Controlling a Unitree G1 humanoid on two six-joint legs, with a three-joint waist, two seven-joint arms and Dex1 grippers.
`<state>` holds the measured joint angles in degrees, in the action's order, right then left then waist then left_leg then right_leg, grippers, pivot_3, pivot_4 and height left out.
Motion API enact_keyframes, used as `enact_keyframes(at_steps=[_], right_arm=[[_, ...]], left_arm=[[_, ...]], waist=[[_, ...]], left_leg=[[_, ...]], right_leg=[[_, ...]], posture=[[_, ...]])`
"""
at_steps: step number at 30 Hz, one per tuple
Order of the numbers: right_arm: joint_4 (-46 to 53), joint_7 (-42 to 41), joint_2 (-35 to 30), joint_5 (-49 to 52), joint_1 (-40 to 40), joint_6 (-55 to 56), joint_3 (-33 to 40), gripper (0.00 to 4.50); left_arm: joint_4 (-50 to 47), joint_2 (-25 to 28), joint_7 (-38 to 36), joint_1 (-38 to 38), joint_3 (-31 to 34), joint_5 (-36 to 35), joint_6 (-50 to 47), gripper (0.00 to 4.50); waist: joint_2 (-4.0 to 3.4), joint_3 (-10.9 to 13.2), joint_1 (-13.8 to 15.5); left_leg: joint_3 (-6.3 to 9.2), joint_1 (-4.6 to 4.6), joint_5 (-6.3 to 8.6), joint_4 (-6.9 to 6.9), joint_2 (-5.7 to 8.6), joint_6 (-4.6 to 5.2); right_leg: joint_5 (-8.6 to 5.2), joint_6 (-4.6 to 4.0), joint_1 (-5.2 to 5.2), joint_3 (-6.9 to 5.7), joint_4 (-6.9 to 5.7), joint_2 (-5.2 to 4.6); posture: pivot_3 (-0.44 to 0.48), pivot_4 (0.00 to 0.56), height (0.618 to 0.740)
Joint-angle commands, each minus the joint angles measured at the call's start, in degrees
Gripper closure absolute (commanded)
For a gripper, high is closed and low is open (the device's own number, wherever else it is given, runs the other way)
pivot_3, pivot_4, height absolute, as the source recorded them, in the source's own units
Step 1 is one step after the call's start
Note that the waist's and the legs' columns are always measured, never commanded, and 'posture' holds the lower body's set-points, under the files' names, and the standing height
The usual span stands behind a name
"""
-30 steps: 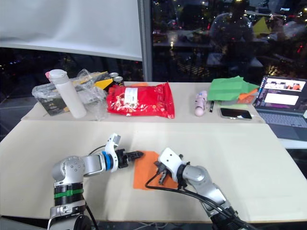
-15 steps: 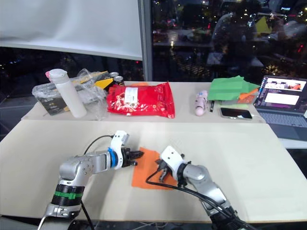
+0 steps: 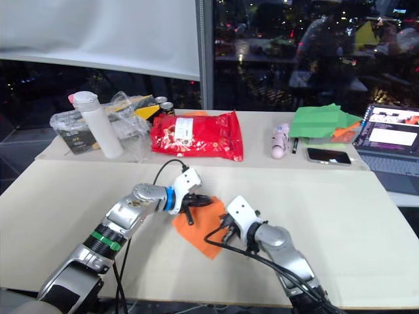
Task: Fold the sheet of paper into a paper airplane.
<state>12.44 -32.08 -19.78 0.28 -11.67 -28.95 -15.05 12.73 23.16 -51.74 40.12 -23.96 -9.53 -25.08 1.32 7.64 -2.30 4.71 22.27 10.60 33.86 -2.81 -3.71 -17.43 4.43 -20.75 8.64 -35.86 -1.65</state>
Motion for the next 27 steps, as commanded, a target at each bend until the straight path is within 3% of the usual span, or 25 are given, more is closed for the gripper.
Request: enact_keyframes(at_steps=[1, 6, 17, 27], right_arm=[[1.42, 0.45, 0.12, 0.21, 1.54, -1.71, -0.61, 4.50], [1.96, 1.06, 0.24, 0.42, 1.59, -1.73, 0.19, 4.50], [0.32, 1.32, 0.87, 1.57, -1.46, -0.78, 1.06, 4.50], [-2.72, 2.82, 3.94, 3.46, -4.40, 0.82, 3.93, 4.50]], left_arm=[[-3.64, 0.26, -2.28, 0.12, -1.31, 2.65, 5.63, 4.48], [-4.87, 2.02, -2.39, -3.23, -3.57, 8.21, 12.63, 4.48], [4.48, 3.51, 7.71, -4.36, -4.54, 23.32, 35.16, 4.48], [4.59, 3.00, 7.66, -6.79, -4.37, 26.23, 37.56, 4.48]], waist=[[0.00, 0.00, 0.05], [-0.01, -0.01, -0.07], [-0.01, 0.00, -0.15], [-0.08, -0.03, -0.17]], left_leg=[[0.00, 0.00, 0.00, 0.01, 0.00, 0.00], [0.00, -0.01, 0.00, 0.00, -0.01, 0.00], [0.00, -0.02, -0.01, 0.02, -0.01, 0.01], [0.00, -0.02, -0.01, 0.02, -0.01, 0.02]], right_leg=[[0.00, 0.00, 0.00, 0.00, -0.01, 0.00], [0.00, 0.00, 0.01, 0.01, -0.02, 0.00], [0.00, 0.00, 0.00, 0.01, -0.06, 0.01], [0.00, 0.01, 0.00, 0.01, -0.12, 0.01]], posture=[[0.000, 0.150, 0.715], [0.000, 0.150, 0.715], [0.000, 0.150, 0.715], [0.000, 0.150, 0.715]])
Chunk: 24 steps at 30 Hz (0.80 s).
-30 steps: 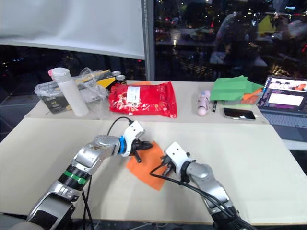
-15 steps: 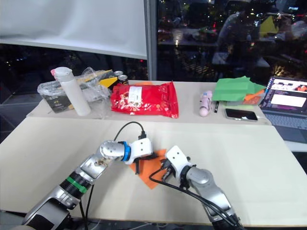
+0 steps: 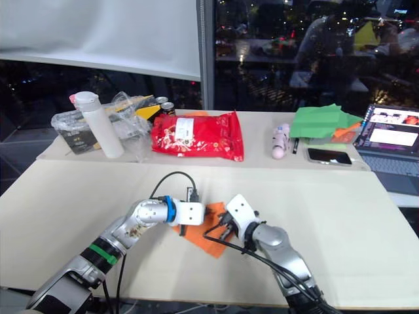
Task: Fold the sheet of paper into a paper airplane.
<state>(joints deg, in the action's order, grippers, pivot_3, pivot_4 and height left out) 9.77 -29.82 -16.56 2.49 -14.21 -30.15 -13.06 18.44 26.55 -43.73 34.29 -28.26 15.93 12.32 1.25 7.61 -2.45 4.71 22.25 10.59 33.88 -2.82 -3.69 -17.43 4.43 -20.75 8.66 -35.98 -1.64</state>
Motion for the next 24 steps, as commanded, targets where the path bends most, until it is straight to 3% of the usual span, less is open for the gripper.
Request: enact_keyframes(at_steps=[1, 18, 19, 20, 24], right_arm=[[-0.79, 0.73, 1.13, 1.45, -2.32, 2.38, 2.27, 4.50], [-10.62, -0.46, 3.67, -0.04, -6.29, 6.00, 0.26, 4.50], [-10.94, -0.45, 3.44, -0.45, -6.50, 5.91, -0.17, 4.50], [-11.23, -0.49, 3.27, -0.71, -6.67, 5.68, -0.46, 4.50], [-12.08, -0.94, 2.85, -1.34, -6.84, 5.11, -1.28, 4.50]], left_arm=[[-1.23, -0.42, -0.47, -1.10, 0.01, 0.88, -0.06, 4.48], [-3.89, -1.21, -3.72, -2.65, 2.11, -0.43, -5.56, 4.48], [-5.12, -1.40, -4.99, -3.08, 3.30, -2.55, -7.54, 3.94], [-6.41, -1.26, -6.38, -3.42, 4.44, -4.50, -9.31, 3.76], [-10.55, 0.75, -12.86, -3.80, 10.23, -13.46, -19.62, 2.30]], waist=[[-0.02, -0.01, -0.02], [-0.15, -0.05, -0.22], [-0.16, -0.06, -0.29], [-0.16, -0.06, -0.30], [-0.16, -0.05, -0.41]], left_leg=[[0.00, 0.00, 0.00, 0.00, 0.00, 0.00], [0.00, -0.06, 0.00, 0.00, 0.00, 0.01], [0.00, -0.06, 0.00, 0.00, 0.00, 0.01], [0.00, -0.06, 0.00, 0.00, -0.01, 0.01], [0.00, -0.07, 0.00, 0.01, -0.02, 0.01]], right_leg=[[0.00, 0.00, 0.00, 0.00, 0.00, 0.00], [0.00, 0.00, 0.02, 0.00, -0.08, 0.02], [0.00, 0.00, 0.02, 0.00, -0.08, 0.02], [0.00, 0.00, 0.02, 0.00, -0.10, 0.02], [0.00, 0.00, 0.01, 0.00, -0.14, 0.03]], posture=[[0.000, 0.150, 0.715], [0.000, 0.150, 0.715], [0.000, 0.150, 0.715], [0.000, 0.150, 0.715], [0.000, 0.150, 0.715]])
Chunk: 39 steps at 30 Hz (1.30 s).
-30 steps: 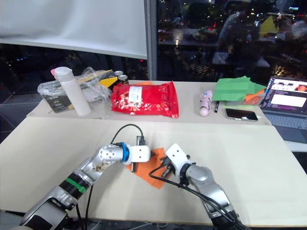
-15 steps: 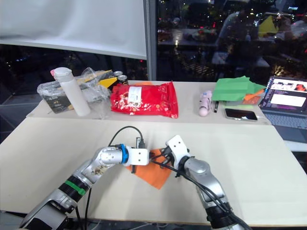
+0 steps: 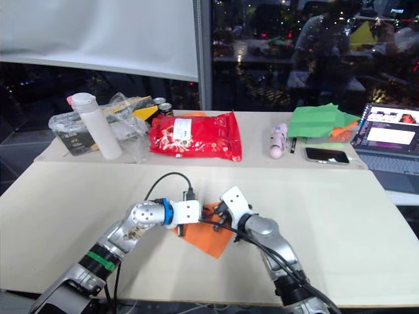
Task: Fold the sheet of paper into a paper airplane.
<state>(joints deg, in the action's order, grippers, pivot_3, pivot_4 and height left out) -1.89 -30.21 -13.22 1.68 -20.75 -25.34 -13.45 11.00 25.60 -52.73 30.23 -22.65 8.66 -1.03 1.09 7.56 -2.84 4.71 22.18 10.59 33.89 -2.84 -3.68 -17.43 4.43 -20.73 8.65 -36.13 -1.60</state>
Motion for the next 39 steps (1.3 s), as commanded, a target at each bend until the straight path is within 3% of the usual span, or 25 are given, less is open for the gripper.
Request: enact_keyframes(at_steps=[1, 4, 6, 10, 17, 23, 39], right_arm=[[-0.56, -0.65, -0.55, -0.68, -0.24, 0.19, -1.08, 4.50], [-0.49, -0.75, -0.51, -0.82, 0.09, -0.03, -1.44, 4.50], [-0.27, -0.71, -0.42, -0.82, 0.35, -0.08, -1.69, 4.50], [0.00, -0.50, -0.16, -0.77, 0.54, -0.18, -1.85, 4.50], [-0.30, 0.02, 0.32, -0.76, -0.17, 0.24, -1.75, 4.50], [-0.13, 1.04, 0.62, -0.75, -0.58, 1.36, -0.97, 4.50], [-4.27, 0.56, 3.45, -1.15, -5.29, 3.58, -2.12, 4.50]], left_arm=[[-3.77, 2.46, -5.23, 0.45, 6.32, -8.34, -8.76, 2.10], [-5.45, 4.68, -7.01, 0.94, 12.00, -14.63, -15.51, 1.08], [-5.93, 5.68, -6.62, 1.17, 16.65, -18.83, -19.84, 1.08], [-4.82, 5.87, -4.31, 1.17, 19.40, -20.89, -24.80, 2.20], [-5.48, -1.31, 2.13, 1.71, 17.77, -21.63, -29.48, 4.49], [-5.83, -4.57, 6.11, -0.80, 13.74, -19.37, -30.03, 4.49], [0.53, -4.46, 11.11, -3.73, 10.73, -13.84, -24.06, 4.49]], waist=[[0.00, 0.00, -0.17], [0.00, 0.01, -0.82], [0.00, 0.01, -1.05], [0.00, 0.01, -1.04], [0.01, 0.01, -1.02], [0.01, 0.01, -1.22], [0.01, 0.01, -1.11]], left_leg=[[0.00, -0.01, 0.00, 0.00, 0.00, 0.00], [0.02, -0.02, 0.00, -0.01, -0.05, 0.00], [0.03, -0.03, 0.00, -0.01, -0.05, 0.00], [0.03, -0.09, 0.00, 0.00, -0.05, 0.00], [0.03, -0.11, 0.00, 0.00, -0.05, 0.00], [0.03, -0.11, 0.00, 0.00, -0.05, 0.00], [0.03, -0.15, 0.00, 0.00, -0.04, 0.00]], right_leg=[[0.00, 0.00, 0.00, 0.00, 0.00, 0.00], [-0.01, 0.01, -0.02, -0.01, -0.04, 0.05], [-0.01, 0.01, -0.01, -0.01, -0.04, 0.04], [-0.01, 0.01, 0.06, -0.01, -0.02, 0.04], [0.00, 0.01, 0.10, -0.01, -0.01, 0.04], [0.00, 0.00, 0.10, 0.00, -0.02, 0.04], [0.01, 0.00, 0.13, 0.00, 0.00, 0.03]], posture=[[0.000, 0.150, 0.715], [0.000, 0.150, 0.715], [0.000, 0.150, 0.715], [0.000, 0.150, 0.715], [0.000, 0.150, 0.715], [0.000, 0.150, 0.715], [0.000, 0.150, 0.715]])
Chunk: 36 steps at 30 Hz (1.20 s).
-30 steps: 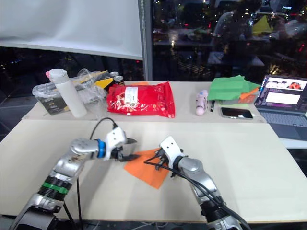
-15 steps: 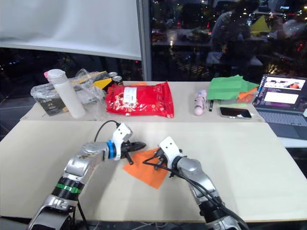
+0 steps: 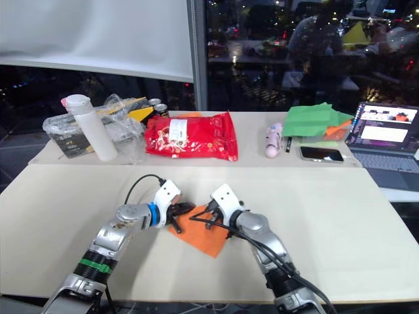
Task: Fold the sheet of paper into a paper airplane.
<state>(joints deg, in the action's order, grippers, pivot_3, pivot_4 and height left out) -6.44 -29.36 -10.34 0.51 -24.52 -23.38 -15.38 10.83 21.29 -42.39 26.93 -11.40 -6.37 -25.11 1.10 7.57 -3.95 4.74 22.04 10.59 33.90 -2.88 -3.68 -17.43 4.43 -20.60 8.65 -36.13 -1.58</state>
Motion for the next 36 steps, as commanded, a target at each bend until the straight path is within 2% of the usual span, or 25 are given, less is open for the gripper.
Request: enact_keyframes(at_steps=[1, 7, 16, 24, 31, 36], right_arm=[[-0.67, -0.36, 0.81, -0.36, -2.02, 1.78, -0.64, 4.50], [-4.56, 0.58, 1.77, -0.99, -2.82, 1.21, -0.48, 4.50], [-7.75, 4.49, -0.35, -0.18, -3.05, -2.24, 5.72, 4.50], [-6.17, 4.03, 0.62, 0.26, -2.04, -1.79, 4.74, 4.50], [-5.18, 6.15, 0.62, -1.25, -2.86, 4.18, 5.02, 4.50], [1.17, 4.92, -0.11, 0.76, -1.42, 5.52, 6.55, 4.50]], left_arm=[[0.82, -0.35, 0.92, -0.58, -0.61, 1.18, 0.15, 4.49], [0.49, -0.84, 1.14, -0.73, -0.50, 0.86, -0.20, 4.49], [-0.11, -1.34, 0.76, -1.02, -0.55, 0.58, 0.06, 4.49], [-2.08, -3.64, 0.08, -0.05, 1.44, -2.57, 1.34, 4.49], [-2.76, -4.54, -1.96, -0.06, 1.06, -4.21, 0.02, 4.49], [-3.09, -4.34, -3.16, -0.86, 0.06, -3.66, -0.78, 4.49]], waist=[[0.00, 0.00, 0.00], [-0.01, 0.00, -0.02], [-0.01, -0.01, 0.14], [-0.02, -0.01, 0.03], [-0.02, 0.00, -0.09], [-0.04, 0.01, -0.04]], left_leg=[[0.00, 0.00, 0.00, 0.00, 0.00, 0.00], [0.00, -0.05, 0.00, 0.00, 0.00, 0.00], [0.00, -0.07, 0.00, 0.01, 0.02, 0.00], [0.00, -0.06, 0.00, 0.00, 0.02, 0.00], [0.00, -0.06, 0.00, -0.01, 0.02, 0.00], [0.00, 0.05, 0.00, 0.00, 0.02, 0.00]], right_leg=[[0.00, 0.00, 0.00, 0.00, 0.00, 0.00], [0.00, 0.00, 0.05, 0.00, -0.01, 0.00], [0.00, 0.00, 0.14, 0.00, 0.03, -0.02], [0.00, 0.00, 0.13, 0.00, 0.04, -0.02], [0.00, 0.00, 0.10, 0.00, 0.03, -0.01], [0.00, 0.00, 0.02, 0.00, 0.05, -0.02]], posture=[[0.000, 0.150, 0.715], [0.000, 0.150, 0.715], [0.000, 0.150, 0.715], [0.000, 0.150, 0.715], [0.000, 0.150, 0.715], [0.000, 0.150, 0.715]])
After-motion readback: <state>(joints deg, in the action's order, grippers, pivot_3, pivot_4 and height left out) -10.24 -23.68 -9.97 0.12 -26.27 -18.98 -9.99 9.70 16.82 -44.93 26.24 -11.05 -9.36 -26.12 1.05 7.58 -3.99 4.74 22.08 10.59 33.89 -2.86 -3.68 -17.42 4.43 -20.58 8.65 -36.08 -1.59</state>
